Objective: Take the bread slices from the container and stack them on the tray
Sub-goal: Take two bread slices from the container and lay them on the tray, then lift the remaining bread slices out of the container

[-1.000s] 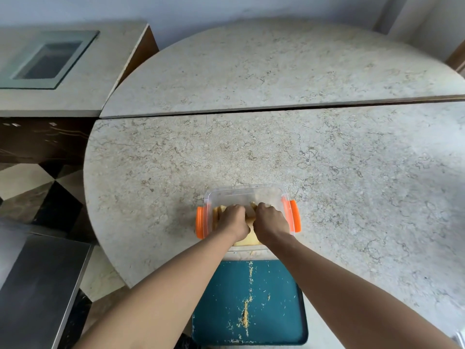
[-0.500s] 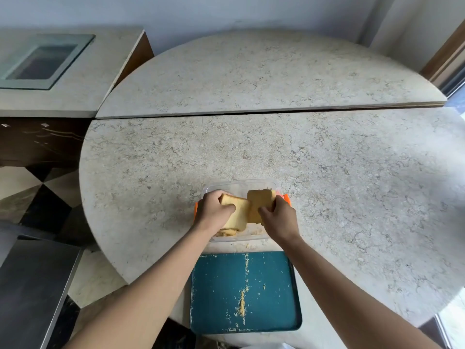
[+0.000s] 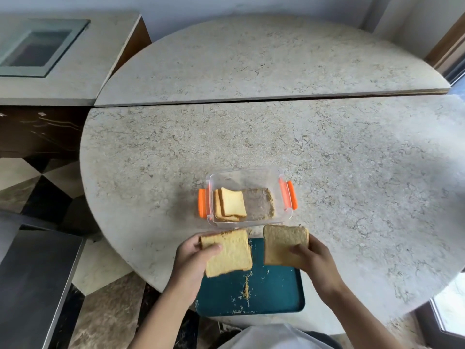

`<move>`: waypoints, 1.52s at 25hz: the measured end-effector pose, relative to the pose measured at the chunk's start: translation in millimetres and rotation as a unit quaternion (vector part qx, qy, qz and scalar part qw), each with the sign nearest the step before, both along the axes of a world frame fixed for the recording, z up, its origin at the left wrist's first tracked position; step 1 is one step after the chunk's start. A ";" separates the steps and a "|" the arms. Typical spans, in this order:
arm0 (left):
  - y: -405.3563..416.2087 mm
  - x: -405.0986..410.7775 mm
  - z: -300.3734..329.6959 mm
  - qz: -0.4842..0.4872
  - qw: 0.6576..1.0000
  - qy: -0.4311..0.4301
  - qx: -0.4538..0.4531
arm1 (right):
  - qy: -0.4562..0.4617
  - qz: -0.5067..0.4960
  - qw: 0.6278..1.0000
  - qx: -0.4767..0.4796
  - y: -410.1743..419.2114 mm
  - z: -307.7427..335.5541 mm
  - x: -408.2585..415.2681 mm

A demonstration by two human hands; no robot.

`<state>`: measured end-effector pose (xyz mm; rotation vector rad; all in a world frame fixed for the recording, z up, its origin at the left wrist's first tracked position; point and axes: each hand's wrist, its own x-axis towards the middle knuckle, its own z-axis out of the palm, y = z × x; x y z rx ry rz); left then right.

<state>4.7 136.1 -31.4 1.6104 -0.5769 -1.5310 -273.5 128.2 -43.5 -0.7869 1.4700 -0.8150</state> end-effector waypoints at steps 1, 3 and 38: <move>6.4 -1.5 -9.2 -0.003 1.000 -0.013 0.013 | 0.006 -0.001 1.000 0.023 2.9 -7.7 1.8; 12.6 -3.3 -27.1 0.006 0.998 -0.043 0.045 | 0.018 -0.003 0.998 0.064 5.7 -21.2 6.1; -77.8 -27.4 38.1 -0.033 0.993 -0.109 0.011 | 0.221 0.231 0.925 -0.203 -96.5 28.6 88.6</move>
